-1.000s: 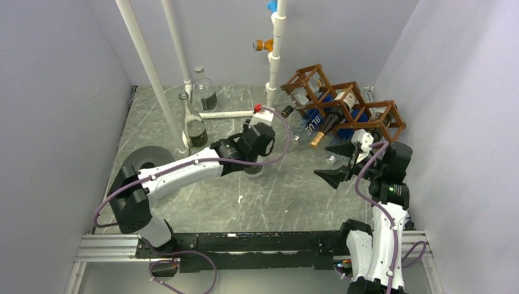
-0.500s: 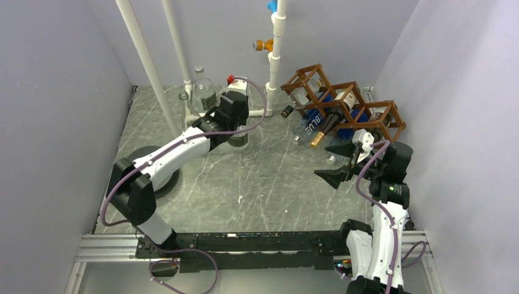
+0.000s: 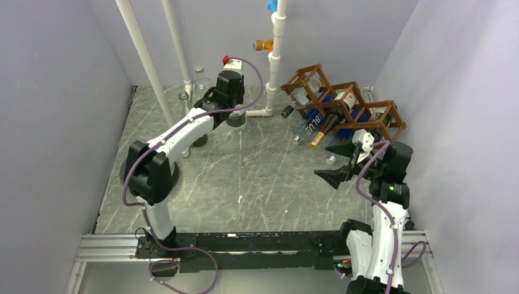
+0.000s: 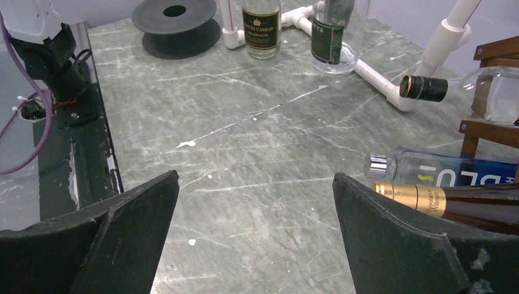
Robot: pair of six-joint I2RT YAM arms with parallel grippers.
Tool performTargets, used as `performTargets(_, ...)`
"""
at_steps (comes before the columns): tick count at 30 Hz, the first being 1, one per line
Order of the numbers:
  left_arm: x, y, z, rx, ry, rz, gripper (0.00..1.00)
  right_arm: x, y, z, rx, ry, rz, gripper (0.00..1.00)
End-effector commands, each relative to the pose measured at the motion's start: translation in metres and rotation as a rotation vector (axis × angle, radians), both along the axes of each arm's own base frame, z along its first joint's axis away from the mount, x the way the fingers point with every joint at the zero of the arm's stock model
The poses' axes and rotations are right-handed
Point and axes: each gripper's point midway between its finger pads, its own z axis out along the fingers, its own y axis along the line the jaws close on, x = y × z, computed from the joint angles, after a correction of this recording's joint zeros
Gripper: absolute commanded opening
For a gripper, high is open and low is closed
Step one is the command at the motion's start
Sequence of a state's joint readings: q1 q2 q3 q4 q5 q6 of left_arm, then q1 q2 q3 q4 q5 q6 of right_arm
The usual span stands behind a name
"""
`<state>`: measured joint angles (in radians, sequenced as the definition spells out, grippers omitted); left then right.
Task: Take the wine bottle off the wine rack
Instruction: Pick up the wine bottle from the center of the board, then place the wine bottle at the center of the board.
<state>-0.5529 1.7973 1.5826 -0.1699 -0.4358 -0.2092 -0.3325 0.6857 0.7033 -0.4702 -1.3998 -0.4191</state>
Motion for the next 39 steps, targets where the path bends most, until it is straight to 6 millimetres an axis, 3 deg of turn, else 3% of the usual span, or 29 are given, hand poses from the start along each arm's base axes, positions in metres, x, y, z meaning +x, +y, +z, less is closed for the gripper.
performTargets(1, 0.028, -0.002, 0.127, -0.158, -0.341, 0.016, 0.0, -0.004, 0.002, 0.004, 0.004, -0.035, 0.036, 1.0)
performTargets(16, 0.068, 0.015, 0.149, -0.133, -0.423, 0.084, 0.0, -0.004, 0.003, 0.003, 0.009, -0.028, 0.042, 0.99)
performTargets(30, 0.103, 0.025, 0.15, -0.129, -0.462, 0.134, 0.0, -0.004, 0.003, 0.002, 0.018, -0.02, 0.052, 0.99)
performTargets(39, 0.117, 0.031, 0.138, -0.116, -0.461, 0.161, 0.0, -0.004, 0.003, 0.002, 0.019, -0.02, 0.054, 0.99)
